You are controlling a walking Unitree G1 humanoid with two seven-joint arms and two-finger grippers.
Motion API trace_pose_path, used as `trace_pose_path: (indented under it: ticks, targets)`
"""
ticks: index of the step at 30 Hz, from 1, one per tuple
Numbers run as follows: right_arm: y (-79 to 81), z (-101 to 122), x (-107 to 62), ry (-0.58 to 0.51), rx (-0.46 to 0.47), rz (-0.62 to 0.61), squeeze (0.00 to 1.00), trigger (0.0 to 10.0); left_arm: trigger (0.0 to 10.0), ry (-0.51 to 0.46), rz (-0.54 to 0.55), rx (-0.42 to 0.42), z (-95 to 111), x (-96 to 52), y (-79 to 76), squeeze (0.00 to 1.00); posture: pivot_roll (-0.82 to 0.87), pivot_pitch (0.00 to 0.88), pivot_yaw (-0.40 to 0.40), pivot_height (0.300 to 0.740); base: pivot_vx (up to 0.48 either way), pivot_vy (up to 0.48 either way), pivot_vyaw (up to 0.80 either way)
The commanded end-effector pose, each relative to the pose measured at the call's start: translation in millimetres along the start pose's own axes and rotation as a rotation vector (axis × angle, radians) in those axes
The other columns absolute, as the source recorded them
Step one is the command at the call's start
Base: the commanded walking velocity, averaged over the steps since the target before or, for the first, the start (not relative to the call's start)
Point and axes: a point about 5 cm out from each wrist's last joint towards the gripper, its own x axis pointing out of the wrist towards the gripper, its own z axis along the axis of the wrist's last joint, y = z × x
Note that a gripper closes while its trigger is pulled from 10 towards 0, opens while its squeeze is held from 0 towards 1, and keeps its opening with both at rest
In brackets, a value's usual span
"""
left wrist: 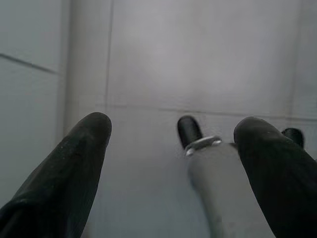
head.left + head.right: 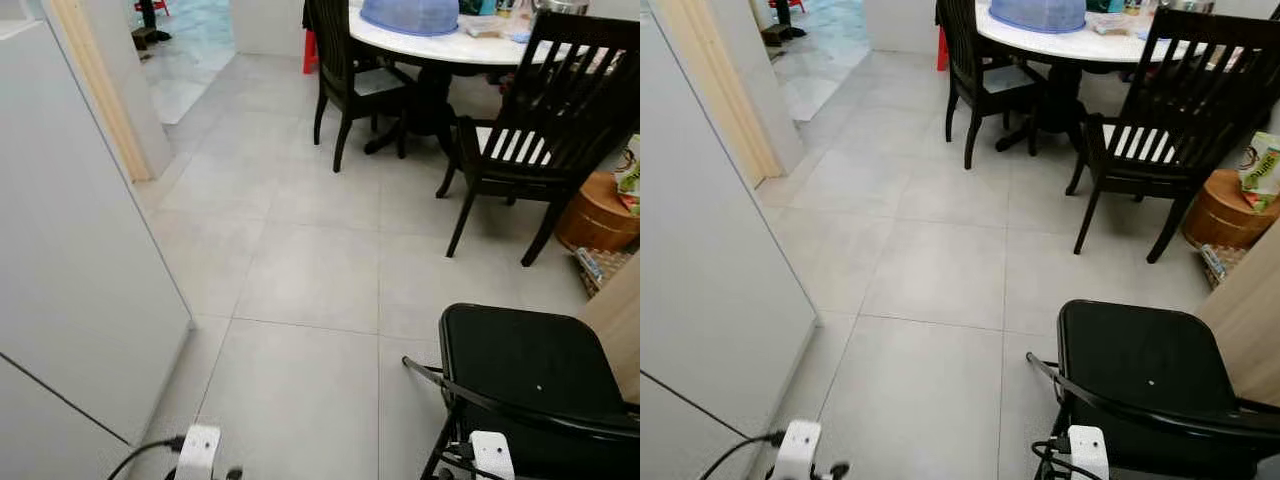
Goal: Restocking fridge
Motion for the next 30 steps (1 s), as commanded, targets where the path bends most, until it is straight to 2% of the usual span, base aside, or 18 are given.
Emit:
trace_pose_path:
  ticks: [1,6,12,14,17,23,25,30]
  targets:
    - [1.5,0.5,0.4,0.010,-0.003,0.007,0.00,10.0,10.0,0.034,0.023,0.016,-4.0,-0.3,3.3,0.00,-0.10,0.012,-0.036,0.740,0.000,0.000,0.00]
    - [6.6,13.5,2.9,0.009,-0.032,0.024,0.00,10.0,10.0,0.063,0.047,-0.049,-6.4,-0.2,5.5,0.00,-0.08,0.000,-0.031,0.740,0.000,0.000,0.00]
    - [5.0,18.5,3.3,-0.006,-0.014,0.011,0.00,10.0,10.0,0.079,0.065,-0.107,-10.4,-0.9,3.7,0.00,-0.05,0.000,-0.051,0.740,0.000,0.000,0.00]
    - [3.6,20.6,3.5,0.011,-0.051,0.007,0.00,10.0,10.0,0.085,0.074,-0.129,-11.6,-1.1,4.0,0.00,-0.06,0.000,-0.056,0.740,0.000,0.000,0.00]
    - [2.3,21.5,3.4,0.003,-0.020,-0.004,0.00,10.0,10.0,0.090,0.071,-0.131,-11.0,-0.7,2.2,0.00,-0.04,0.000,-0.064,0.740,0.000,0.000,0.00]
    - [2.6,23.6,3.4,-0.014,-0.057,0.007,0.00,10.0,10.0,0.075,0.069,-0.150,-1.2,1.7,5.9,0.00,-0.04,0.000,-0.066,0.740,0.000,0.000,0.00]
    - [1.8,25.9,3.3,-0.026,-0.112,0.002,0.00,10.0,10.0,0.077,0.059,-0.145,-1.5,1.7,5.2,0.00,-0.04,0.000,-0.062,0.740,0.000,0.000,0.48]
    - [1.8,23.9,3.3,-0.020,-0.085,-0.005,0.00,10.0,10.0,0.078,0.053,-0.134,-0.8,1.9,5.5,0.00,-0.04,0.000,-0.054,0.740,0.000,0.000,0.74]
